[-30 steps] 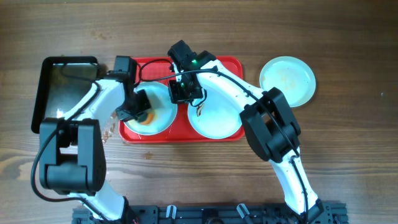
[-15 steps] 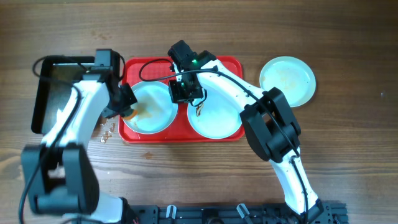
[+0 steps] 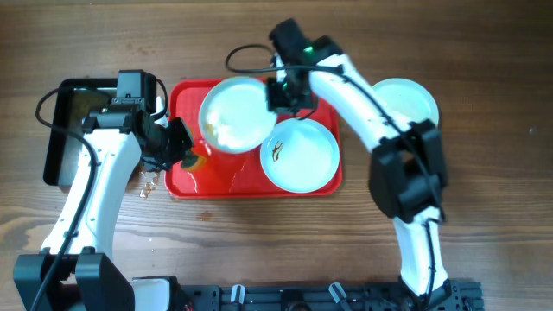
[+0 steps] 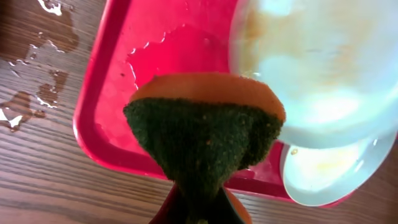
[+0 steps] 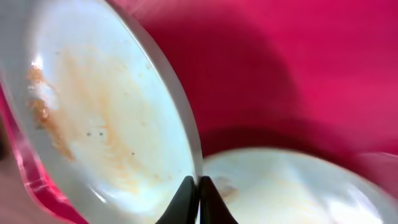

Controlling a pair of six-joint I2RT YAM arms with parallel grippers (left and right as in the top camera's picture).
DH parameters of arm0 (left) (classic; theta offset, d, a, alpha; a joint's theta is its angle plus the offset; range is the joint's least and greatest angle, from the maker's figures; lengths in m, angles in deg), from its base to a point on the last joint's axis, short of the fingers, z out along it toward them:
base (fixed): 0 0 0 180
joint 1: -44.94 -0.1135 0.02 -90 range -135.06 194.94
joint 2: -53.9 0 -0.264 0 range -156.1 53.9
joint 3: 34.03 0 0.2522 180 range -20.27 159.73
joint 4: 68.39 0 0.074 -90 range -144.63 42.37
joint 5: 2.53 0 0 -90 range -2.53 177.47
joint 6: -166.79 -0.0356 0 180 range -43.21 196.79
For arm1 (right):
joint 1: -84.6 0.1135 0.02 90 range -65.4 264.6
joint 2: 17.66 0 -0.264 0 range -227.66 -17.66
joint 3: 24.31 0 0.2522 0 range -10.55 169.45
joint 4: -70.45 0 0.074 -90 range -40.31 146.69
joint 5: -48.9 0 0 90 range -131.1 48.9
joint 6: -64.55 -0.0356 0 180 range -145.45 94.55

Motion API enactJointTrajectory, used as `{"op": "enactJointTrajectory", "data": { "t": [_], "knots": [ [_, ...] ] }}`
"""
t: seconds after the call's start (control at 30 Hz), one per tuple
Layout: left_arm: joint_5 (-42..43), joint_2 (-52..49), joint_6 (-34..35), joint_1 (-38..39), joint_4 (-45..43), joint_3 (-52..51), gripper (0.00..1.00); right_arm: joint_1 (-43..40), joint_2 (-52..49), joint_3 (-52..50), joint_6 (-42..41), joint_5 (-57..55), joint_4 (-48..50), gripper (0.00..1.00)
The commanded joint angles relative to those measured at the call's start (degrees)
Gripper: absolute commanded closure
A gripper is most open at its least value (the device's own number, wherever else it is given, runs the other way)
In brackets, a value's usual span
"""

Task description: Clean dirty plates on tray and stack at the side

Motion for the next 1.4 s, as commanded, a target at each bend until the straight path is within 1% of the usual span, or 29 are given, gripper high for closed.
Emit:
{"op": "enactJointTrajectory", "data": {
  "t": [0.0,0.1,0.23,0.4,0.63,0.77,0.87,0.9,0.97,1.03,1.07,1.1,1.13,1.17,1.2,1.23,1.37],
  "knots": [
    [2.32,0.74,-0.28,0.00,-0.44,0.90,0.96,-0.66,8.04,1.99,2.32,-13.14,-2.12,0.96],
    [2.23,0.74,-0.28,0.00,-1.07,0.90,0.96,-0.68,11.63,1.99,2.69,-19.69,-3.89,0.96],
    [2.12,0.74,-0.28,0.00,-1.07,0.90,0.96,0.11,14.88,1.99,8.22,-23.15,-3.74,0.96],
    [2.10,0.74,-0.28,0.00,-1.11,0.90,0.96,4.22,16.15,1.99,12.68,-39.67,-5.29,0.96],
    [2.12,0.72,-0.28,0.00,-1.16,0.90,0.96,13.75,16.00,1.99,20.76,-58.53,-3.89,0.95],
    [2.12,0.72,-0.28,0.00,-1.16,0.90,0.96,16.92,15.98,1.99,21.90,-63.39,-1.90,0.95],
    [2.12,0.72,-0.28,0.00,-1.14,0.87,0.96,17.92,15.98,1.99,21.55,-62.64,-0.66,0.96],
    [2.12,0.72,-0.28,0.00,-1.14,0.90,0.96,17.86,15.98,1.97,20.39,-61.48,-0.70,0.96],
    [2.12,0.72,-0.28,0.00,-1.11,0.87,0.96,16.20,15.98,1.99,13.18,-57.11,-2.14,0.95],
    [2.12,0.72,-0.28,0.00,-1.11,0.87,0.96,13.35,15.98,1.99,8.48,-48.98,-3.89,0.90],
    [2.12,0.72,-0.28,0.00,-1.11,0.87,0.96,11.52,15.98,1.99,6.71,-44.15,-4.68,0.82],
    [2.12,0.72,-0.28,0.00,-1.11,0.87,0.96,9.49,15.98,1.99,5.46,-39.26,-5.38,0.63],
    [2.12,0.72,-0.28,0.00,-1.11,0.87,0.96,7.39,15.98,1.99,4.79,-34.60,-6.03,0.46],
    [2.12,0.72,-0.28,0.00,-1.11,0.87,0.96,4.52,15.98,1.99,4.63,-28.87,-6.93,0.37],
    [2.12,0.72,-0.28,0.00,-1.11,0.87,0.96,2.12,15.96,1.99,4.61,-24.79,-7.87,0.32],
    [2.12,0.72,-0.28,0.00,-1.11,0.87,0.96,-0.81,15.91,1.97,4.00,-20.68,-9.27,0.29],
    [2.12,0.72,-0.28,0.00,-1.14,0.87,0.96,-9.03,15.72,0.81,-0.85,-13.20,-14.84,0.29]
  ]
}}
